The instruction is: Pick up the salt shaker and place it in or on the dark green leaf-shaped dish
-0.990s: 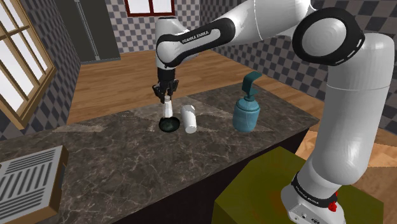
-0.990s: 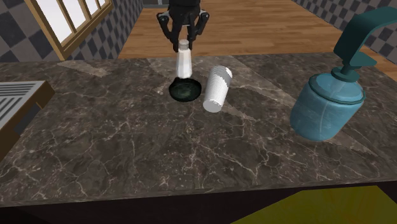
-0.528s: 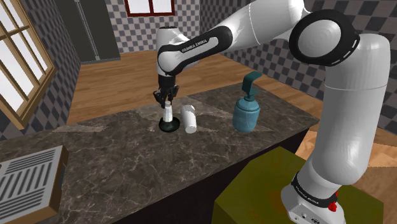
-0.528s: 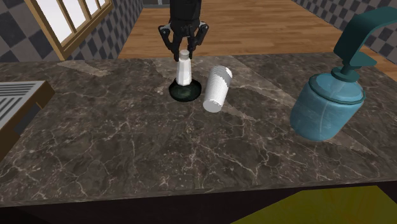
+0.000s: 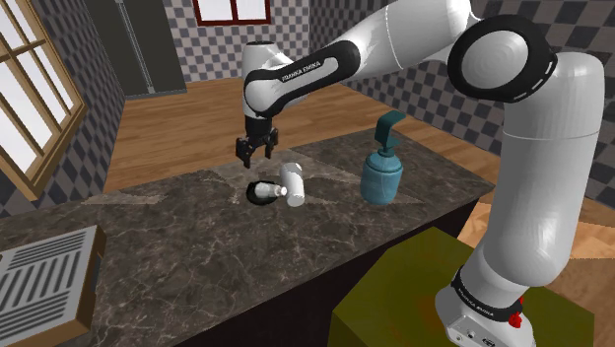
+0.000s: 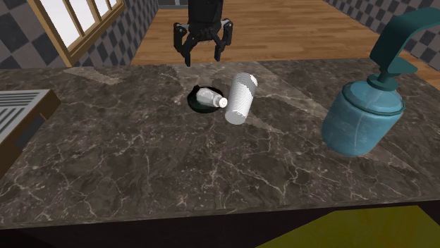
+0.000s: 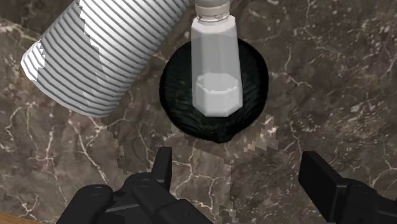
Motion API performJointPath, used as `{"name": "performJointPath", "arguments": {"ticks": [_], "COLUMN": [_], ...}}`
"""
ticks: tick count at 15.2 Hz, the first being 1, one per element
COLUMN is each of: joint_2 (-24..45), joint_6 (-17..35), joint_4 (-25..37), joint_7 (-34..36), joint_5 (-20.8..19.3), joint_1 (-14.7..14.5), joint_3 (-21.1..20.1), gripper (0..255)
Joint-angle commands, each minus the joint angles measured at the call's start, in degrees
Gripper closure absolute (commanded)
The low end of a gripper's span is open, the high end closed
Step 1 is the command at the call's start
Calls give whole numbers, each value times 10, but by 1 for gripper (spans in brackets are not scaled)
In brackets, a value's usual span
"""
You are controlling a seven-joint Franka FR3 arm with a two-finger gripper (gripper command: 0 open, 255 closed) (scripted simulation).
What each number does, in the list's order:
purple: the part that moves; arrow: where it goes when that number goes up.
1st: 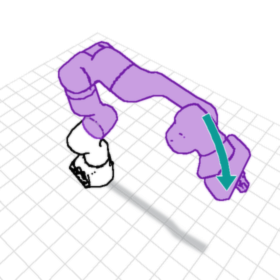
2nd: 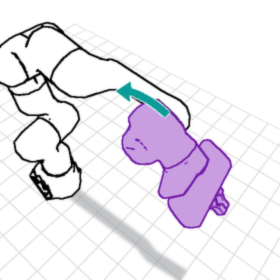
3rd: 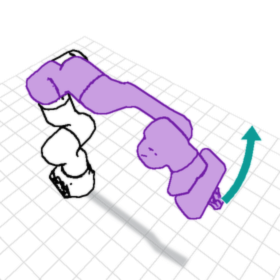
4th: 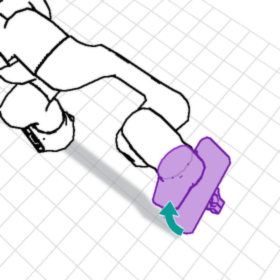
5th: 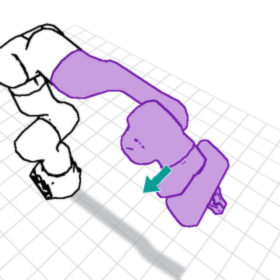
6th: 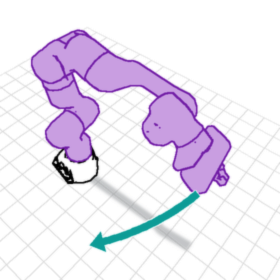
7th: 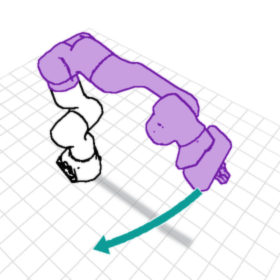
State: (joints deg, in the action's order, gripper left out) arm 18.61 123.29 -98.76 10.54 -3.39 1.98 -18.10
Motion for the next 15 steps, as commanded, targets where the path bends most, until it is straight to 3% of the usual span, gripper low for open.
{"name": "performJointPath", "arguments": {"ticks": [1,3,7,15], "joint_2": [0,0,-30,-30], "joint_6": [0,0,-61,-61], "joint_4": [0,0,32,32], "joint_7": [0,0,-7,-7], "joint_5": [0,0,11,11], "joint_1": [0,0,5,5], "joint_3": [0,0,-3,-3], "gripper": [0,0,0,0]}}
